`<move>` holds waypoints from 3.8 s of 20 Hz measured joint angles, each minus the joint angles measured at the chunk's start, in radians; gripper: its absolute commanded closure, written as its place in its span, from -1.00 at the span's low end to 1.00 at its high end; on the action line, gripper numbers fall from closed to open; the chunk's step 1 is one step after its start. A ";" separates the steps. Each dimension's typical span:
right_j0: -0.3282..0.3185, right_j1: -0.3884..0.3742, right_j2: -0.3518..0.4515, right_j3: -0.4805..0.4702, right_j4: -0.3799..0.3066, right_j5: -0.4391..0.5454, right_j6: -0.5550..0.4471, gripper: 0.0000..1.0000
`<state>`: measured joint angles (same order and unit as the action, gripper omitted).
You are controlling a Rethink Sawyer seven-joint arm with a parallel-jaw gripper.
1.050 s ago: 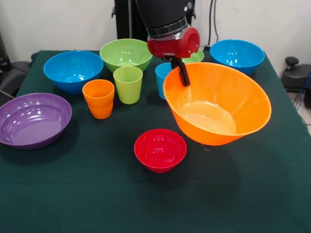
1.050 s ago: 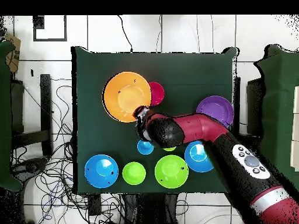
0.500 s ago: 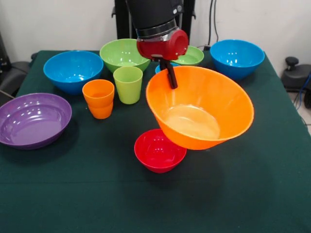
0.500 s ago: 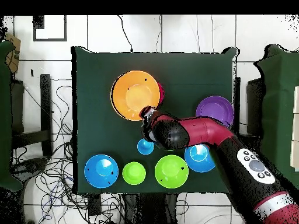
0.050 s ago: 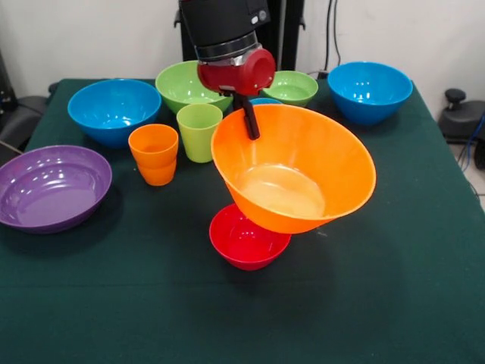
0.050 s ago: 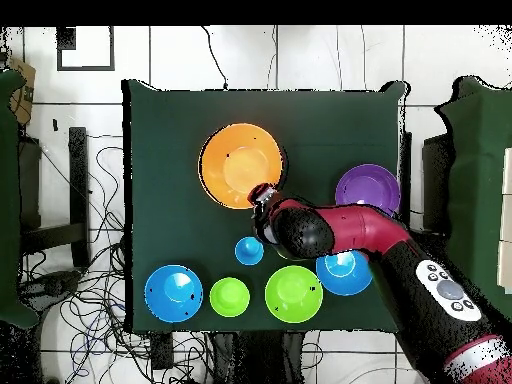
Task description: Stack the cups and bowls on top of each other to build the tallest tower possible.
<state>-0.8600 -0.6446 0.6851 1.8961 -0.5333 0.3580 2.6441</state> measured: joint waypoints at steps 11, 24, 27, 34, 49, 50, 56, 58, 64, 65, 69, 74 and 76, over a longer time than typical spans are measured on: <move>-0.017 0.017 0.000 0.000 0.000 0.000 0.000 1.00; -0.064 0.134 0.000 -0.029 0.000 0.000 0.000 1.00; -0.068 0.149 0.000 -0.039 0.000 0.000 0.000 1.00; -0.075 0.187 0.007 -0.065 0.000 0.000 0.000 1.00; -0.092 0.194 0.037 -0.101 0.001 0.052 0.000 1.00; -0.097 0.194 0.041 -0.104 0.001 0.060 0.000 1.00; -0.139 0.199 0.074 -0.135 0.000 0.115 0.000 1.00; -0.151 0.205 0.080 -0.145 0.000 0.125 0.000 1.00; -0.174 0.236 0.093 -0.176 0.000 0.132 0.000 1.00; -0.175 0.241 0.094 -0.182 0.000 0.132 0.000 1.00; -0.175 0.254 0.099 -0.199 0.000 0.132 0.000 1.00; -0.170 0.263 0.105 -0.207 0.000 0.132 0.000 1.00; -0.167 0.263 0.105 -0.207 0.000 0.132 0.000 1.00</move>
<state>-1.0266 -0.3818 0.7898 1.6895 -0.5335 0.4903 2.6441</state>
